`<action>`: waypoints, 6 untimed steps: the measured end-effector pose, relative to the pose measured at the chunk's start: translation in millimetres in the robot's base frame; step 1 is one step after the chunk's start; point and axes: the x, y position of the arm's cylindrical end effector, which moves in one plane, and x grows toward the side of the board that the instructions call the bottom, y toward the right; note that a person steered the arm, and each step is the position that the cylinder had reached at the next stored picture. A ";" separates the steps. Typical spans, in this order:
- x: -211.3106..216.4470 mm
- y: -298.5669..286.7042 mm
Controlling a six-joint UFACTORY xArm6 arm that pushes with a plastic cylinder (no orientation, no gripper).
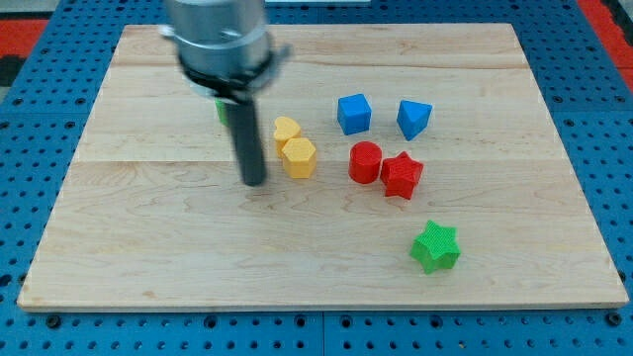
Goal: Push the green star to the bottom center
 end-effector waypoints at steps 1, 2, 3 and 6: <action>10.9 75.0; 7.9 135.8; 28.2 202.8; 105.9 165.2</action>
